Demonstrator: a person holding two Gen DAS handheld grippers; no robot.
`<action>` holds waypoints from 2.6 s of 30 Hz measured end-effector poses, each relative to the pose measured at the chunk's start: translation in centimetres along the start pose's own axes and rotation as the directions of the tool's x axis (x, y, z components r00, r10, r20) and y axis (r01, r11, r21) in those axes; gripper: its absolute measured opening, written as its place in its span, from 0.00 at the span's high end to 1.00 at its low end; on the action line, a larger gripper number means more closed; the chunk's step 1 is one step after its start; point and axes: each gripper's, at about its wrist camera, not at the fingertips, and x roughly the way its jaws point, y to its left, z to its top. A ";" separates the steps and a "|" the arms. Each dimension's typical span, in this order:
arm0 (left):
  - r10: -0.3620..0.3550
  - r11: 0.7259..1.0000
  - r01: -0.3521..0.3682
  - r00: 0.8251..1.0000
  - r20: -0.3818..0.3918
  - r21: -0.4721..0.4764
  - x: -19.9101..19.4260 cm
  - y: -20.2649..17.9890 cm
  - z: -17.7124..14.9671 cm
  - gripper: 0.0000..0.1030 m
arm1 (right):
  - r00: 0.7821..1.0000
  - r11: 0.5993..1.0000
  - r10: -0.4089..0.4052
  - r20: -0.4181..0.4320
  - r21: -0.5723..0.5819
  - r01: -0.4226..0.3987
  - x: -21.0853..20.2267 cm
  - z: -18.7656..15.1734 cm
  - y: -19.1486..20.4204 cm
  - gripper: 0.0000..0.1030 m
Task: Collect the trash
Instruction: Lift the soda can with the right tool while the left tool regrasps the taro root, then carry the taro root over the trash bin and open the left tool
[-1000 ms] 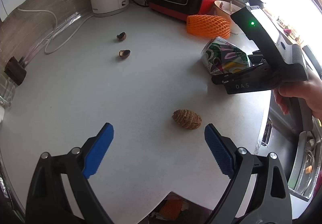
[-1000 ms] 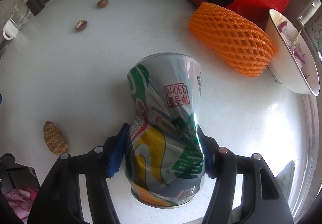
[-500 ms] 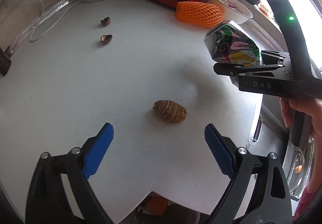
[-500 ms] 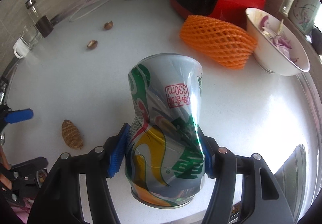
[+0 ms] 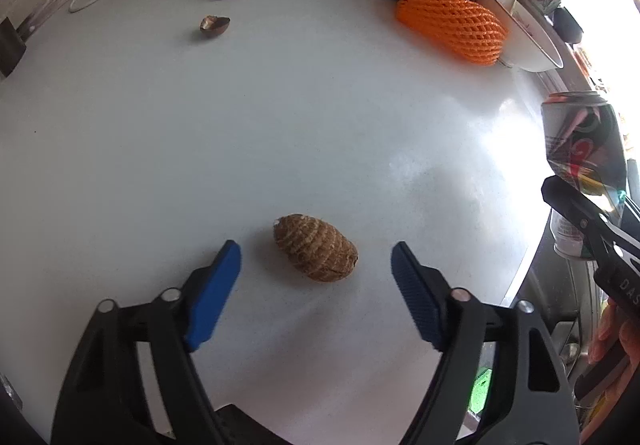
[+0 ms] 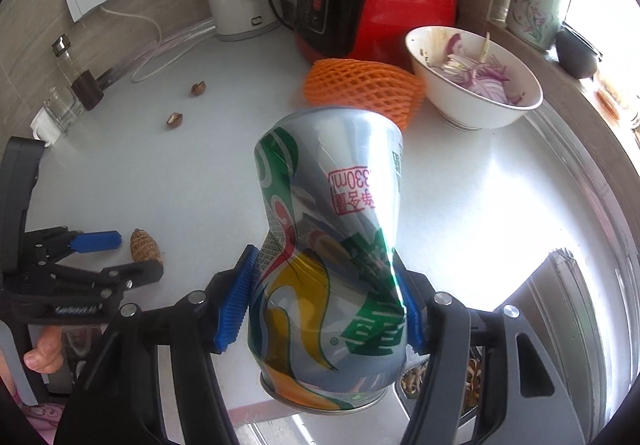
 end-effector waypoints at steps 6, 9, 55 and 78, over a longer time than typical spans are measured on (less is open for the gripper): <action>0.074 0.996 -0.075 0.997 0.027 0.038 0.3 -1.8 0.1 0.62 | 1.000 1.000 0.000 0.008 0.005 0.000 -0.2 -0.4 -0.8 0.39; 0.100 0.993 -0.103 0.994 0.046 0.053 0.4 -2.4 -0.1 0.66 | 1.000 1.000 0.002 0.010 0.006 -0.002 -0.2 -0.7 -1.2 0.39; 0.108 0.922 -0.130 0.991 0.079 0.366 -9.8 4.9 -16.9 0.66 | 0.995 0.995 0.079 -0.055 -0.049 -0.081 -7.8 -14.3 17.0 0.39; 0.101 0.843 -0.021 0.988 -0.120 0.537 0.5 6.7 -26.5 0.66 | 0.974 0.993 0.092 -0.206 -0.052 -0.105 -5.7 -20.4 19.7 0.39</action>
